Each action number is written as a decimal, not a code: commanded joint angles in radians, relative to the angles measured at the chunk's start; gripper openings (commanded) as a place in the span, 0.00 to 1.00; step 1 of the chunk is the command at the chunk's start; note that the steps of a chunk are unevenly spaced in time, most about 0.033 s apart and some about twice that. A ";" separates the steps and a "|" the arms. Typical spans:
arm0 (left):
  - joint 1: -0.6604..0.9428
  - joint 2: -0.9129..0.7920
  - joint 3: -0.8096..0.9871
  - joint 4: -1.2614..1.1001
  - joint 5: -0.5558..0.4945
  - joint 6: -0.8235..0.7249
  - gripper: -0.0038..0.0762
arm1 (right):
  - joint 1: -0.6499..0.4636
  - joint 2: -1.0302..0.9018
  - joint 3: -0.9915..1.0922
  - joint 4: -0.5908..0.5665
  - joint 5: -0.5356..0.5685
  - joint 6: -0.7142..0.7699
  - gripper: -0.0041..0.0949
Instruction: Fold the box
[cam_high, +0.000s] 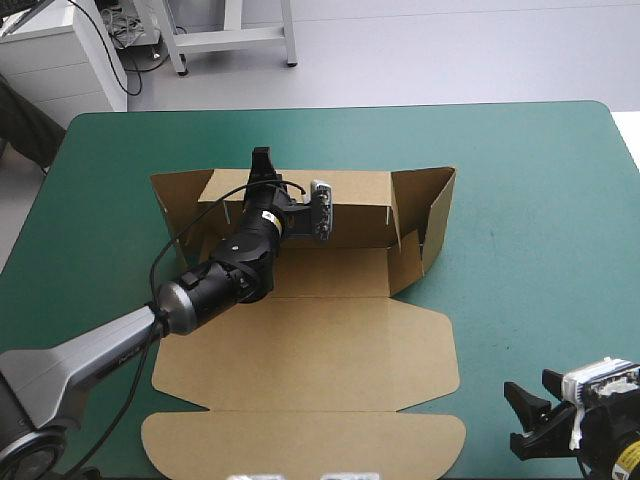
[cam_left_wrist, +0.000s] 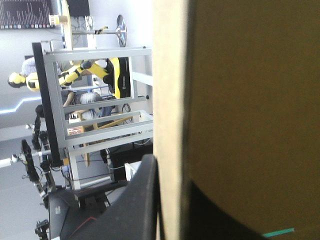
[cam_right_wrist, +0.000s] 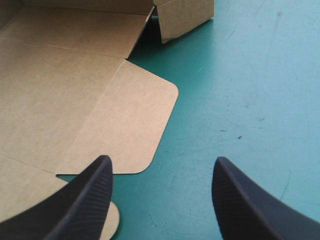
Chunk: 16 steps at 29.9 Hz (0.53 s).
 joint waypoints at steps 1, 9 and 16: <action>-0.002 -0.064 0.063 -0.074 -0.024 0.028 0.04 | -0.004 0.083 -0.024 -0.042 -0.096 0.000 0.60; -0.035 -0.122 0.169 0.048 -0.056 -0.027 0.04 | -0.004 0.180 -0.041 -0.071 -0.192 0.000 0.60; -0.054 -0.119 0.169 0.116 -0.041 -0.065 0.04 | -0.004 0.263 -0.140 -0.160 -0.207 0.034 0.60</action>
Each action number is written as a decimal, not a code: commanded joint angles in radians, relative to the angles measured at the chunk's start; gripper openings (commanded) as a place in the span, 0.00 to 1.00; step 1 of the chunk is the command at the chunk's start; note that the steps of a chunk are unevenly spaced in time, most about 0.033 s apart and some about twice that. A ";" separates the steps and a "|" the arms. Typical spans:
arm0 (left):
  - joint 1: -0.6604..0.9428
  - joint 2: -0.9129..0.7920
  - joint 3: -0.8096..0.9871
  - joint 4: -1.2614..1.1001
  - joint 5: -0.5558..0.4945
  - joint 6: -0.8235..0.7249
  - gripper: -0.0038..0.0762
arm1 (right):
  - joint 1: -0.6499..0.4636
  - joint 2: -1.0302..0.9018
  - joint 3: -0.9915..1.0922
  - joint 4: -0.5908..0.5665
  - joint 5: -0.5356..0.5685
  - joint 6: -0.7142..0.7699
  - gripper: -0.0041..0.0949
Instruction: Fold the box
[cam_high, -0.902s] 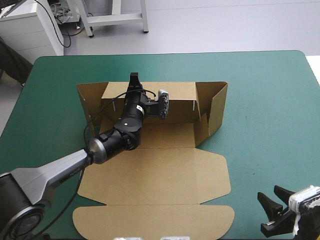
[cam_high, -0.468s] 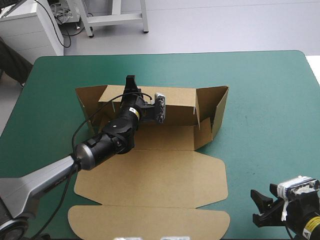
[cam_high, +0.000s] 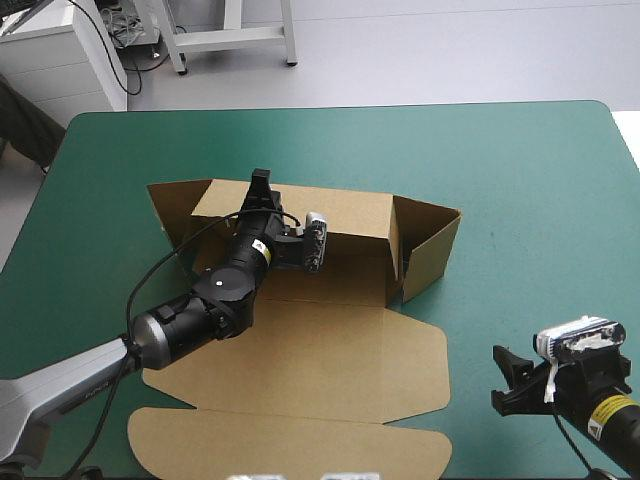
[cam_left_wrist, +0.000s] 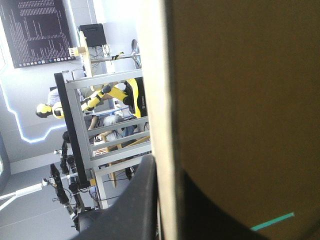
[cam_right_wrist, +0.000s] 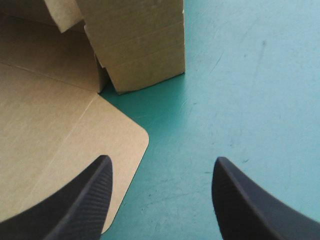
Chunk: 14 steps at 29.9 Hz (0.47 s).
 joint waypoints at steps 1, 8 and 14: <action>-0.007 -0.008 -0.003 -0.033 -0.003 -0.012 0.04 | -0.004 0.062 -0.096 -0.070 -0.074 0.005 0.60; -0.005 -0.008 -0.003 -0.031 -0.013 -0.012 0.04 | -0.004 0.242 -0.306 -0.108 -0.073 0.004 0.60; -0.004 -0.008 -0.003 0.009 -0.022 -0.012 0.04 | -0.004 0.437 -0.508 -0.124 -0.042 -0.016 0.55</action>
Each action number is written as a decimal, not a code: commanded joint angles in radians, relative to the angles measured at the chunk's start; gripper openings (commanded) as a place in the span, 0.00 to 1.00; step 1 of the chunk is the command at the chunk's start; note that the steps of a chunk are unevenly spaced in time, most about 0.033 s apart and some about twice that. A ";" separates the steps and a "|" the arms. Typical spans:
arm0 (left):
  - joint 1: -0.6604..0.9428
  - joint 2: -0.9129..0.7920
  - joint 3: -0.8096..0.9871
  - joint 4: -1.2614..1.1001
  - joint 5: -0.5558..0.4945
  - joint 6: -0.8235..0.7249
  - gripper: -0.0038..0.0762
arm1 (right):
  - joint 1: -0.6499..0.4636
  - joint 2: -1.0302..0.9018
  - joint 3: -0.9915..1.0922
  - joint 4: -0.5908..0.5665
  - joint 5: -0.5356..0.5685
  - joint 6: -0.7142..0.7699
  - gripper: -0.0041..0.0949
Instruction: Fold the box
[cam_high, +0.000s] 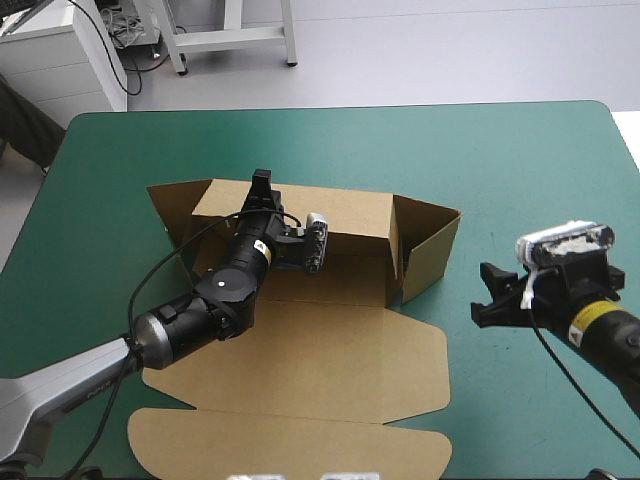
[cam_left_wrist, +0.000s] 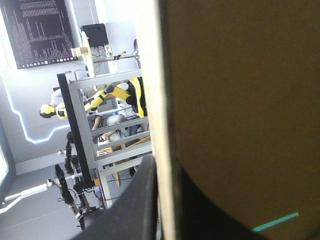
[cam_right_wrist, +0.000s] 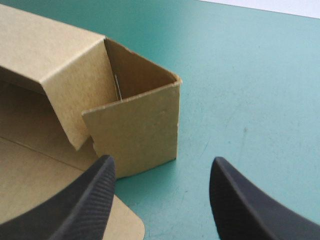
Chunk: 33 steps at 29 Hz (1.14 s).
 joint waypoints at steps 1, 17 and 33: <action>-0.003 -0.014 -0.003 -0.016 -0.030 -0.008 0.04 | -0.004 0.107 -0.134 -0.039 -0.031 -0.025 0.54; -0.003 -0.014 -0.012 -0.024 -0.031 0.004 0.04 | -0.157 0.563 -0.582 0.207 0.059 -0.309 0.54; -0.003 -0.014 -0.060 -0.042 -0.031 0.059 0.04 | -0.283 0.830 -0.685 0.410 0.139 -0.571 0.49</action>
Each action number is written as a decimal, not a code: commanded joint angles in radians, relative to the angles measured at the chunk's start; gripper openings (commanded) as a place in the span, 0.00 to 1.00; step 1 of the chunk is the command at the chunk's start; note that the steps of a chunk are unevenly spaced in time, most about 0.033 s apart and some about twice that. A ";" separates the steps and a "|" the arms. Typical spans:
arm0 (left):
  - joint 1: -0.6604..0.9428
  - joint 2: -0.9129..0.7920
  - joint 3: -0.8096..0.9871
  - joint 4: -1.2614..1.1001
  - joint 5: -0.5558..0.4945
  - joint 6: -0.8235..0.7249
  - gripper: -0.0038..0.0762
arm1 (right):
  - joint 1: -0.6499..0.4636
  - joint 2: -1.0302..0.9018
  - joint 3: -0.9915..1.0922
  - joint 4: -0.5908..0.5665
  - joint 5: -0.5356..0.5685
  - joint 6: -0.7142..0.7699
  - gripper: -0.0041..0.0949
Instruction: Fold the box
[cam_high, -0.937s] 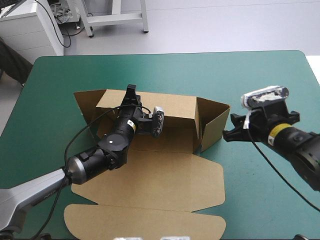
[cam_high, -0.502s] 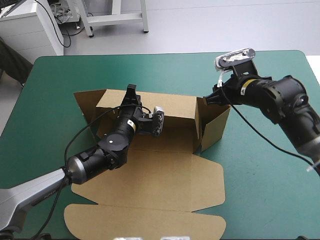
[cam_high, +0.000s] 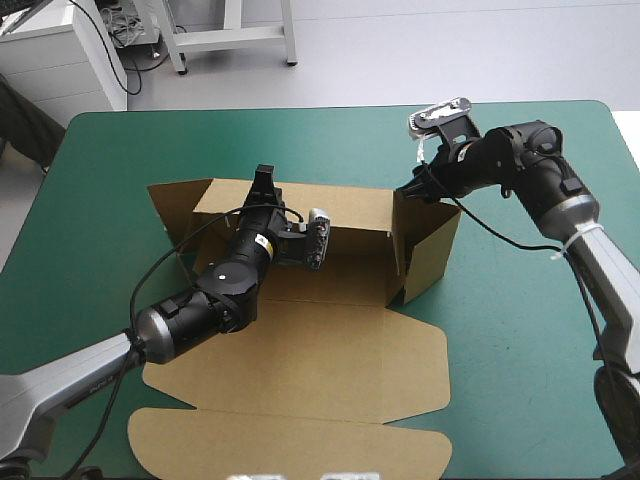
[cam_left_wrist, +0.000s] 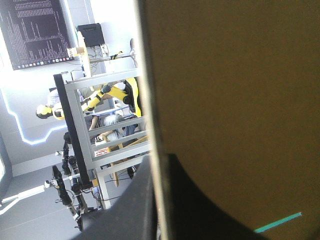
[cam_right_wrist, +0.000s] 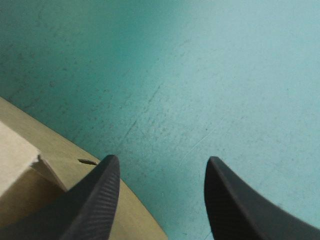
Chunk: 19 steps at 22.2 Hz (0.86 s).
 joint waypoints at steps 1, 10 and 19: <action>-0.004 -0.022 -0.022 -0.007 -0.032 0.005 0.04 | -0.028 -0.029 -0.035 0.027 0.050 -0.050 0.47; -0.003 -0.022 -0.022 -0.022 -0.048 0.005 0.04 | -0.058 -0.029 -0.025 0.280 0.304 -0.201 0.47; -0.003 -0.019 -0.022 -0.036 -0.064 0.005 0.04 | 0.002 -0.039 -0.025 0.276 0.325 -0.183 0.47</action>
